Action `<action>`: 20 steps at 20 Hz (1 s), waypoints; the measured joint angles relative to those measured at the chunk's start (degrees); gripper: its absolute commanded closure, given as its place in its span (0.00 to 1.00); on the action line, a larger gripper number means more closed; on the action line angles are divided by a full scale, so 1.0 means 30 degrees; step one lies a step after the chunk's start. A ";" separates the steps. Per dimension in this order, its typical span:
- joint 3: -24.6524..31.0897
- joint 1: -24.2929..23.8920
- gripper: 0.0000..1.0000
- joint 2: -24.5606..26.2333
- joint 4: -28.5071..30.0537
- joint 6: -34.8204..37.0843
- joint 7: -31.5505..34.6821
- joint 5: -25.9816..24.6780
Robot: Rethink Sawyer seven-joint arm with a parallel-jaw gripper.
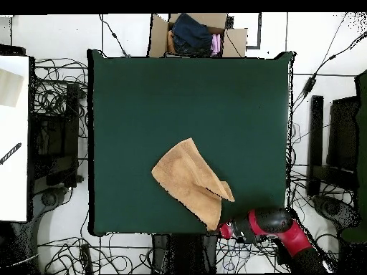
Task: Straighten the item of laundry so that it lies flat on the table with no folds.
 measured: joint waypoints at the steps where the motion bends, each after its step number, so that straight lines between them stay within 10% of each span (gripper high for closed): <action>1: 0.0000 0.0002 0.00 0.0053 -0.0080 0.0123 -0.0028 0.0039; 20: 0.0012 0.0251 0.00 -0.0405 -0.0220 0.0361 -0.0867 0.0425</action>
